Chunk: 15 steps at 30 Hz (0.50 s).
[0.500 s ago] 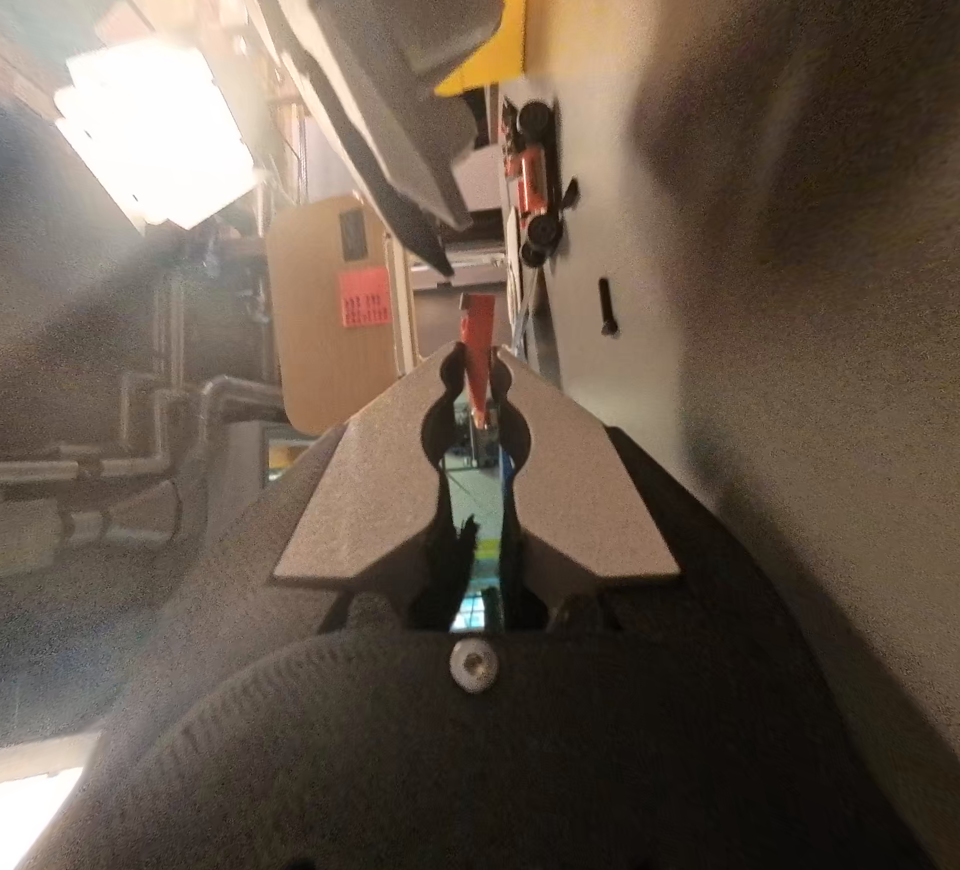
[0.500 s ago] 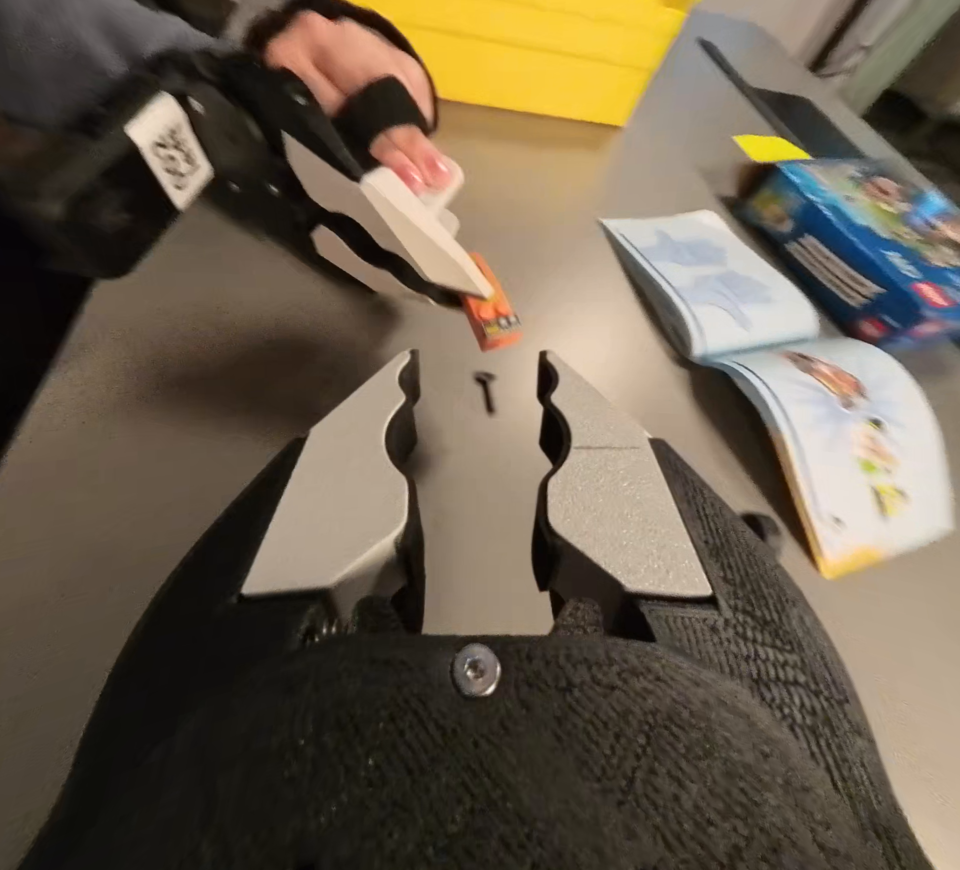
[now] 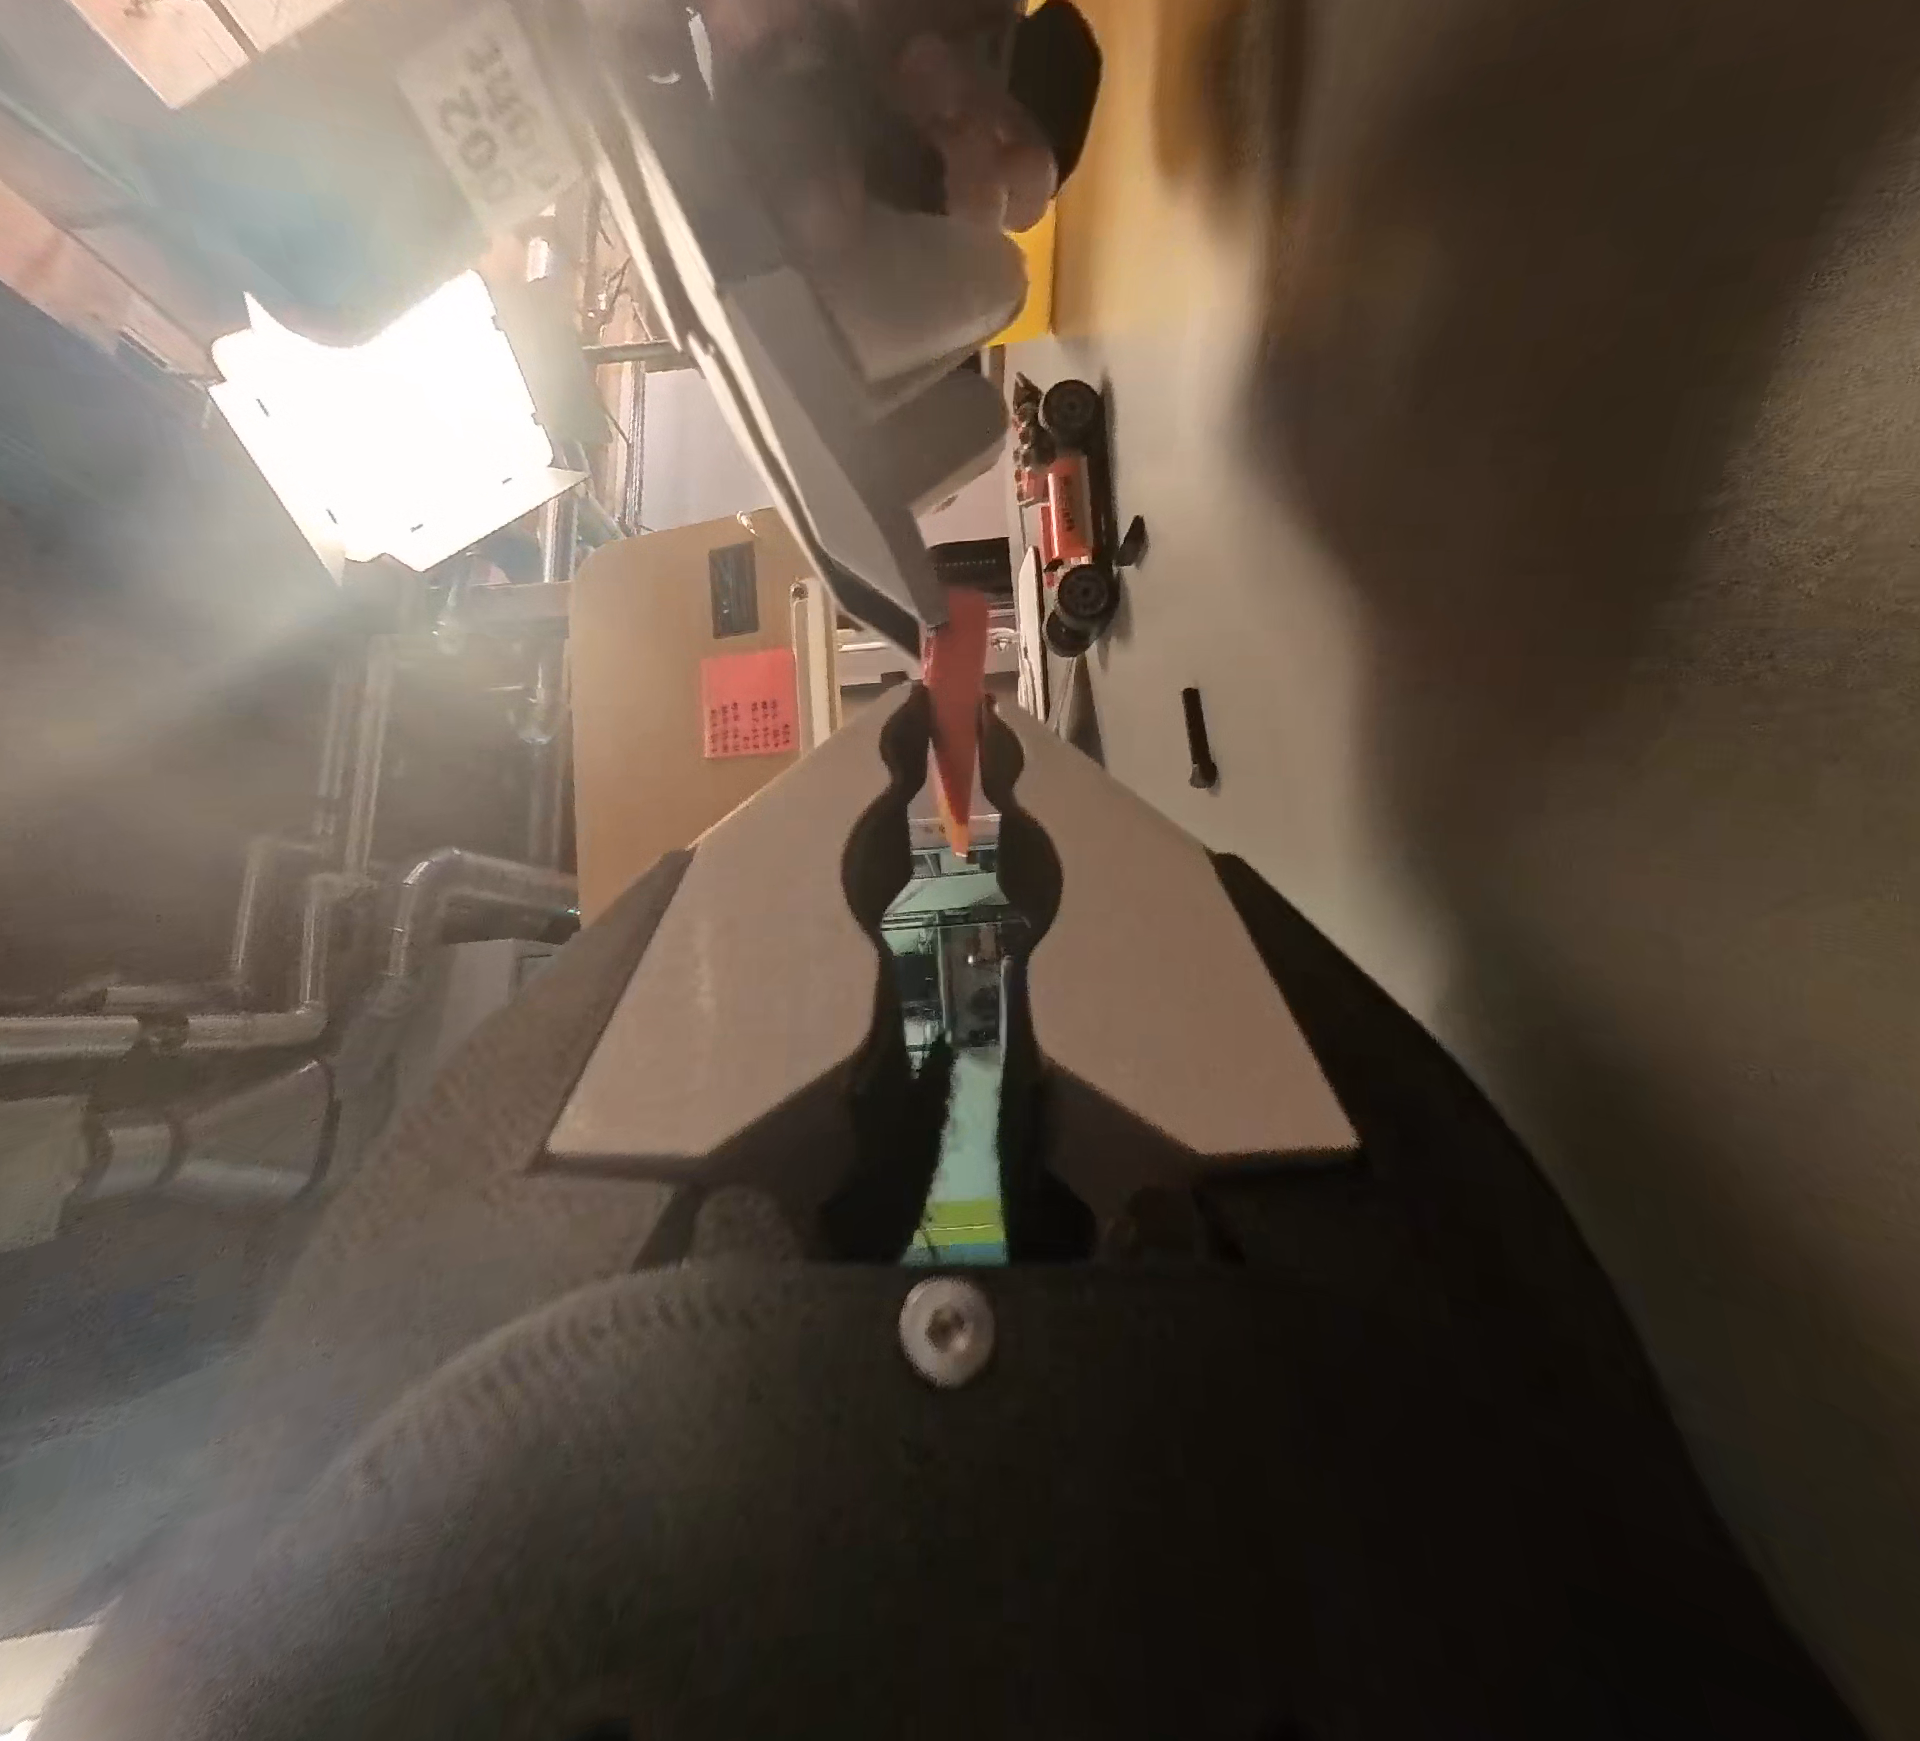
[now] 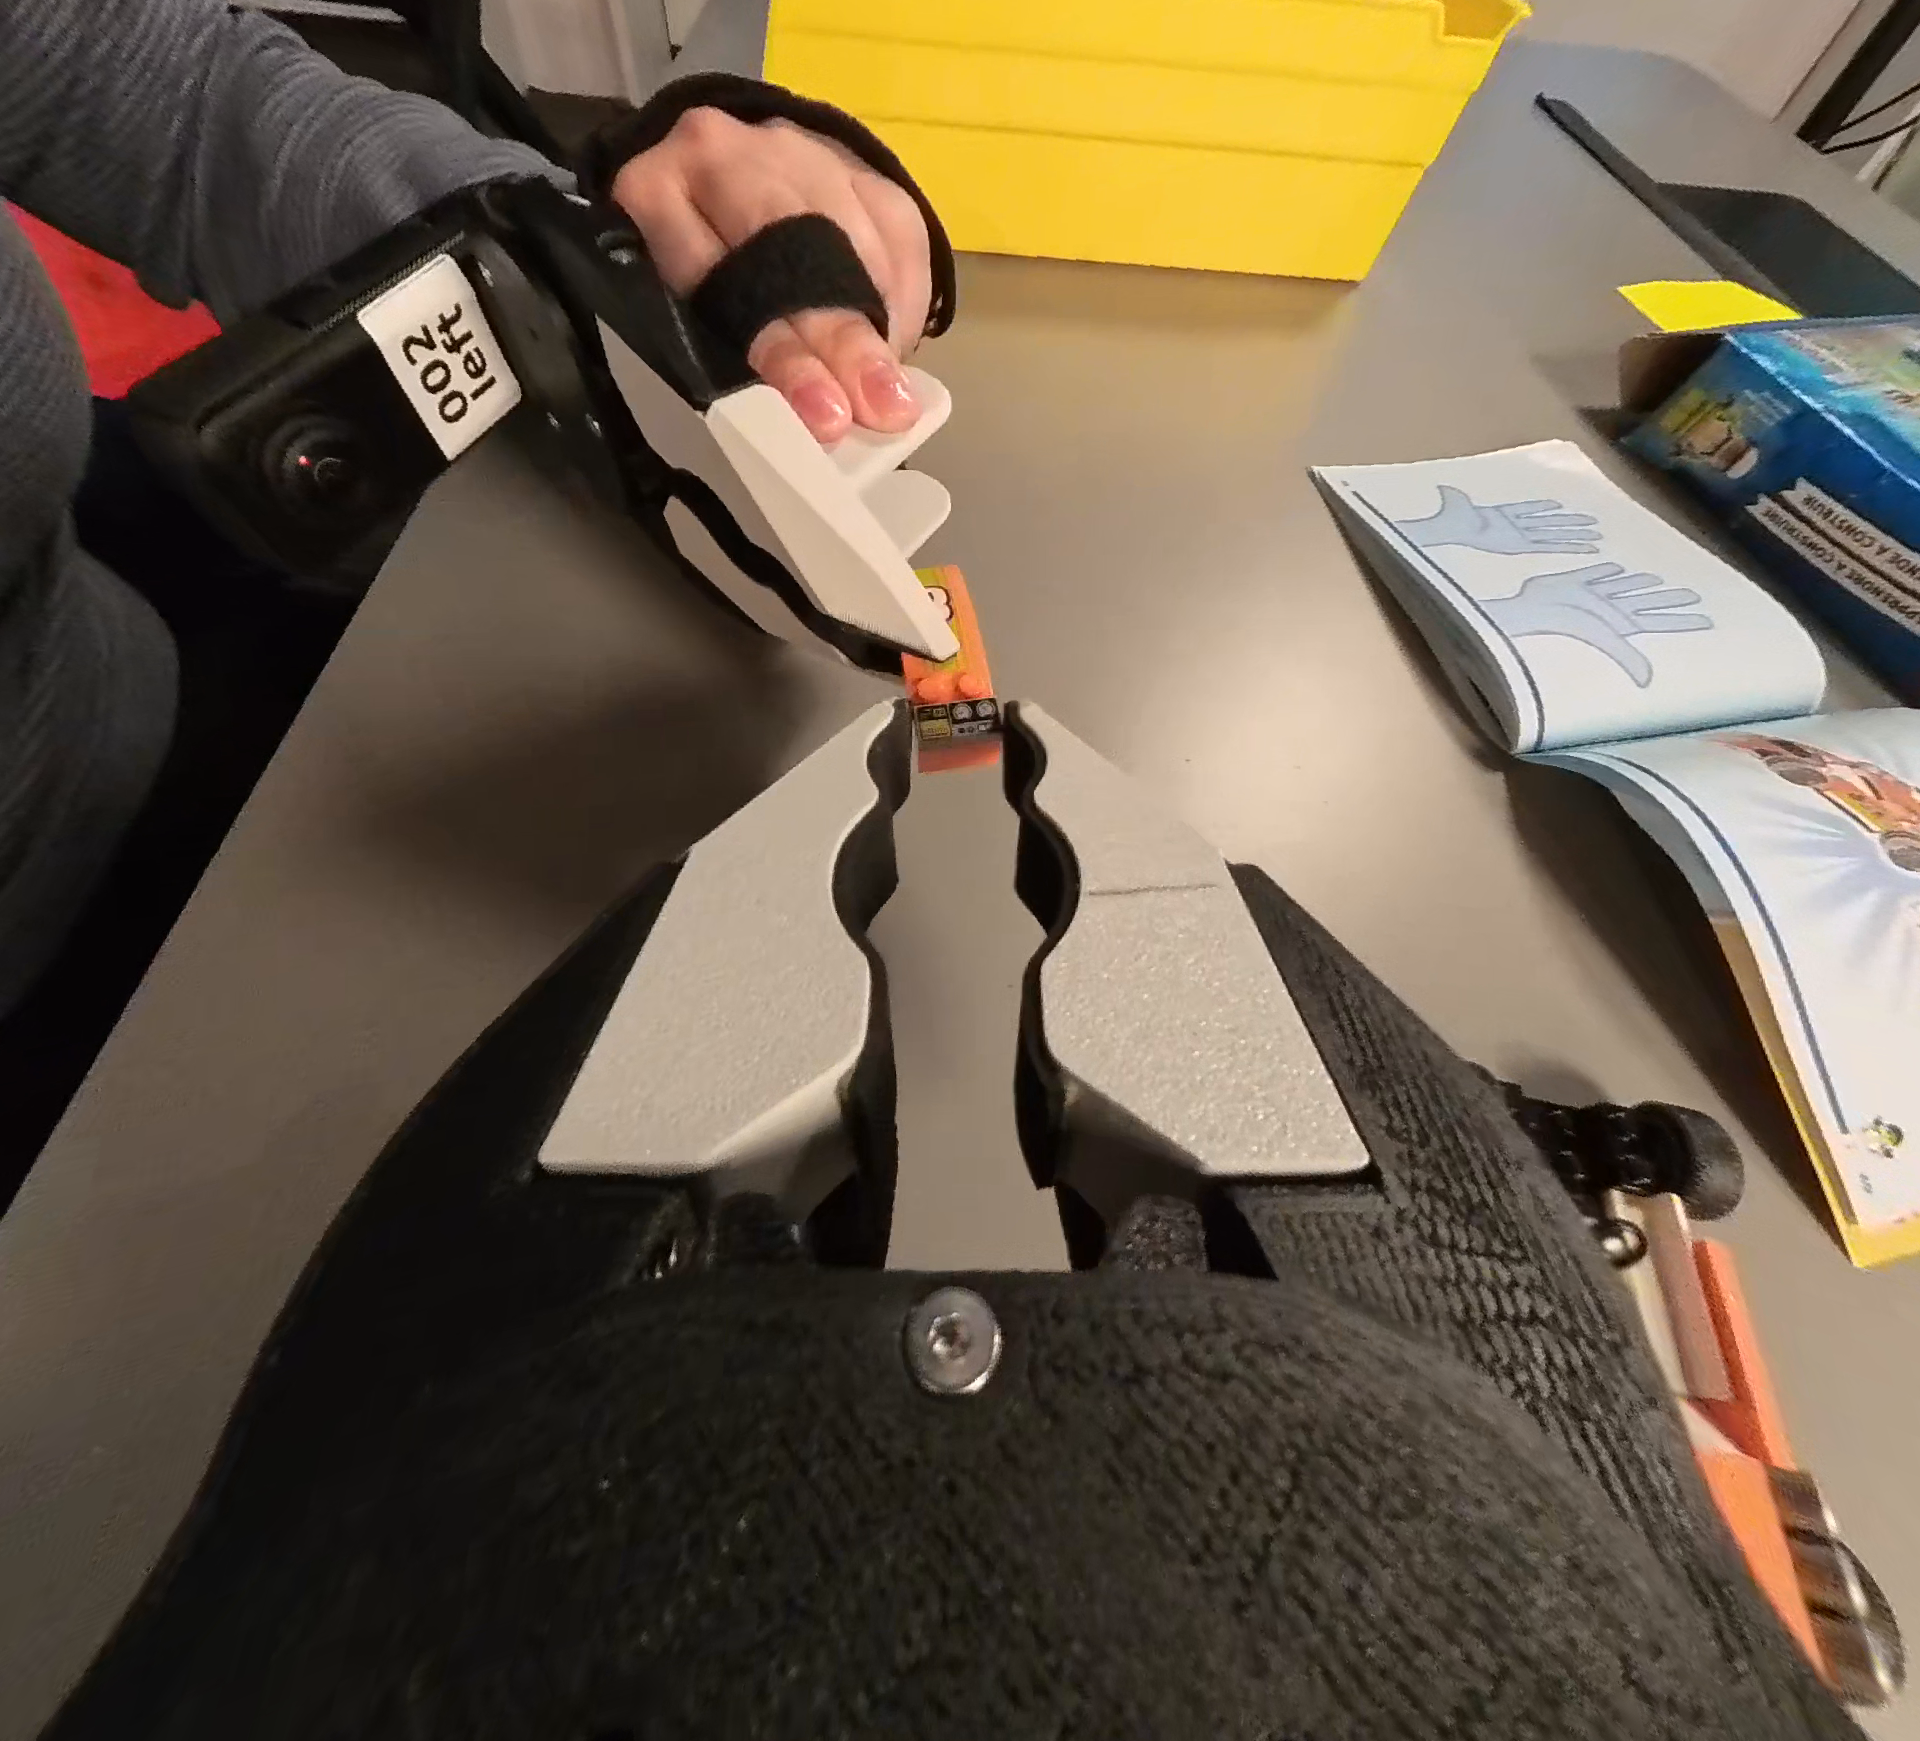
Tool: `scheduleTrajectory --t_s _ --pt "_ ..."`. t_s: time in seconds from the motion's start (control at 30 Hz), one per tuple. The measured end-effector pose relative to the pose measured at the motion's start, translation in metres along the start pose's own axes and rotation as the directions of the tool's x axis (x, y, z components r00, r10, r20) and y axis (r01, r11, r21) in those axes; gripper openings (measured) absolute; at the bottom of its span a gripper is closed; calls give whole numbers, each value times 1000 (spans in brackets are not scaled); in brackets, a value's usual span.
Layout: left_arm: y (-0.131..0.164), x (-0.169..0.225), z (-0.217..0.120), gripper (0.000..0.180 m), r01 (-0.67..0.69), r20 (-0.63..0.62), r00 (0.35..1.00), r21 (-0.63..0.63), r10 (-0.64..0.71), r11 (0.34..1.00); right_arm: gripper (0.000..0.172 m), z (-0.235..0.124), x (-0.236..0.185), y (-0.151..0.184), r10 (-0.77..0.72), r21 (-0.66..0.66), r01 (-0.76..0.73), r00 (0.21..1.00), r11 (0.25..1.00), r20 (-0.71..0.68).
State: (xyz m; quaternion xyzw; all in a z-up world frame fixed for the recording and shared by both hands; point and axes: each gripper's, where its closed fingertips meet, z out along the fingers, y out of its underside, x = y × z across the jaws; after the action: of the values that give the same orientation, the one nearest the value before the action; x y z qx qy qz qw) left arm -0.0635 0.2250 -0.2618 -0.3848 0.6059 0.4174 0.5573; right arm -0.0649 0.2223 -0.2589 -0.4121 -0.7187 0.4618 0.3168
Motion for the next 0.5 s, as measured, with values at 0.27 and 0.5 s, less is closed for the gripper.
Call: scheduleTrajectory --t_s 0.27,0.5 --pt "-1 -3 -2 8 17 16 1000 8 -17 1000 15 -1 -2 0 -1 6 0 1000 1000 20" --pt "2 -2 -4 8 74 2 997 2 -74 997 15 0 -2 -2 54 47 -56 997 997 51"
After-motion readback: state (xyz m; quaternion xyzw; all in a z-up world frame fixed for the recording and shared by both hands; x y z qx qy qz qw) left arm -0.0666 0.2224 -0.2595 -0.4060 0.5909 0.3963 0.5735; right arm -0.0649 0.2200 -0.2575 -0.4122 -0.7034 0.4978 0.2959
